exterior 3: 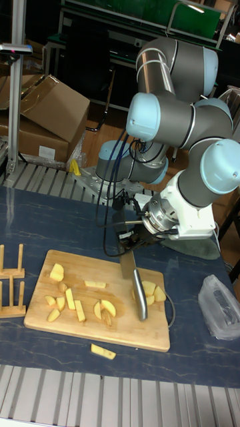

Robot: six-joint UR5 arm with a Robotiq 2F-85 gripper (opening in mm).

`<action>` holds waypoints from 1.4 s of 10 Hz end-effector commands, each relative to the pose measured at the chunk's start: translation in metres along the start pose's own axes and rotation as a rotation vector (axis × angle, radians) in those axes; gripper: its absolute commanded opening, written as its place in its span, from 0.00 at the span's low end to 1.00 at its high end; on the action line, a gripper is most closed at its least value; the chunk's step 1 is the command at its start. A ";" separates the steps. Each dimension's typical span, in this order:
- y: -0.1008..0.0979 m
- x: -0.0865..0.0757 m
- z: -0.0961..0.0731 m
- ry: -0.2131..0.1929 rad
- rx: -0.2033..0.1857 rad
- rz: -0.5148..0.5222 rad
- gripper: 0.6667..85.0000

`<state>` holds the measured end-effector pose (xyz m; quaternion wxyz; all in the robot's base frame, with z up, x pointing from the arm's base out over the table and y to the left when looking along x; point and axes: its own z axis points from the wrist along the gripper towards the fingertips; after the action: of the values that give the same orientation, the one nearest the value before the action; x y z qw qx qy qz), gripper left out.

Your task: Chop the potatoes

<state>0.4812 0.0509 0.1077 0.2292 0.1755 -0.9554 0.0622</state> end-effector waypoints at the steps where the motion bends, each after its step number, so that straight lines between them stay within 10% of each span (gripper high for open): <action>1: 0.004 0.002 0.003 0.010 -0.019 0.010 0.00; 5: 0.009 -0.045 -0.048 -0.214 0.023 0.067 0.00; 9: 0.039 -0.083 -0.123 -0.394 -0.063 0.050 0.00; 13: 0.056 -0.106 -0.136 -0.434 -0.115 0.033 0.00; 14: 0.029 -0.108 -0.136 -0.434 -0.027 0.047 0.00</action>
<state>0.5970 0.1421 0.1715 0.0381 0.1591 -0.9865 0.0037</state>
